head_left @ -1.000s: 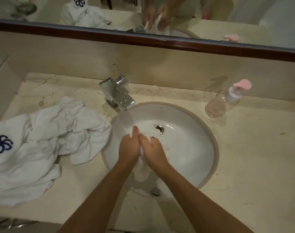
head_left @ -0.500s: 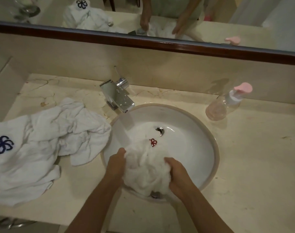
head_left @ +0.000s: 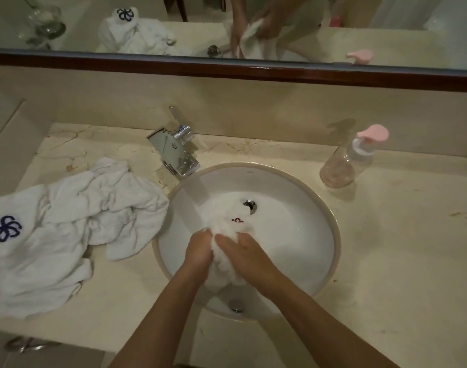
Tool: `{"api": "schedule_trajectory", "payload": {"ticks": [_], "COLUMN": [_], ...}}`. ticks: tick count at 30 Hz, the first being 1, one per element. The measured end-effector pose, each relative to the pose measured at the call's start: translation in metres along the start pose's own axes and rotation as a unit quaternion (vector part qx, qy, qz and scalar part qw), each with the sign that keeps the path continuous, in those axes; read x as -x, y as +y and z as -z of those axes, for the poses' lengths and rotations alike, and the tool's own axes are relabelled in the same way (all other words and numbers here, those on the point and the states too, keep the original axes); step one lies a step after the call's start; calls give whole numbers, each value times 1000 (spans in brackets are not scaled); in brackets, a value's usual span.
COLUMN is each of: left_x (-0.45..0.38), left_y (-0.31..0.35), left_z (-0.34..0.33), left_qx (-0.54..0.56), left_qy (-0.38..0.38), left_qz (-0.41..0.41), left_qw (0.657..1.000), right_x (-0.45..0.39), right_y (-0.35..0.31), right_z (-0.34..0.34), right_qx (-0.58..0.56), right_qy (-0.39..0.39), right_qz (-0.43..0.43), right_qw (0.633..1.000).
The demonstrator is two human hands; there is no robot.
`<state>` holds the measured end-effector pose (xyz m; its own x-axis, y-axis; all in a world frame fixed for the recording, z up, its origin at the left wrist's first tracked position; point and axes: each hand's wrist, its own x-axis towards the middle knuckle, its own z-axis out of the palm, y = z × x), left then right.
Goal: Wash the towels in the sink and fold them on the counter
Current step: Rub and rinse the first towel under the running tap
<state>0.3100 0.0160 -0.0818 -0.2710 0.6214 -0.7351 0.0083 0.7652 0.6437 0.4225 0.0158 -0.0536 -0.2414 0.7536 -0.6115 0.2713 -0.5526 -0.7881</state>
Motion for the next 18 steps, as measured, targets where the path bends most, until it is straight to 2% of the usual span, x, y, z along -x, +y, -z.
{"api": "schedule_trajectory", "payload": {"ticks": [1,3,4,5,6,9,10,13,14,15,17,18], "left_x": [0,13,21,25,19,-20,-21,7,17,20,3,-9], "left_y": [0,0,-3,-6,-7,5,8,1,-5,-10,-3,1], "left_z": [-3,-15,-19,-19,-15,5,4,-9,-9,-6,4,7], "left_qx": [-50,-172,-169,-146,-143,-110,-104,-176,-181,-177,-129,-81], "left_qy": [21,22,25,30,43,64,56,34,24,12,33,39], "left_qz": [-48,-136,-150,-150,-137,-98,-107,-190,-202,-204,-128,-84], "left_qw": [997,975,974,977,979,987,987,965,962,963,983,992], "right_x": [-2,-27,-40,-50,-52,-29,-24,-43,-48,-47,-36,-32], "right_y": [-6,-12,-13,-12,-12,1,2,-1,-2,-6,-14,-17], "right_z": [-2,2,7,11,10,-21,-29,-21,-16,-14,-21,-26], "right_qx": [18,35,36,40,56,118,96,0,-27,-46,-48,-10], "right_qy": [5,135,191,205,194,85,100,235,238,221,121,85], "right_qz": [19,5,-19,-47,-67,-36,-34,-106,-122,-124,-98,-83], "right_qw": [1000,990,981,977,977,989,990,966,963,966,987,993]}}
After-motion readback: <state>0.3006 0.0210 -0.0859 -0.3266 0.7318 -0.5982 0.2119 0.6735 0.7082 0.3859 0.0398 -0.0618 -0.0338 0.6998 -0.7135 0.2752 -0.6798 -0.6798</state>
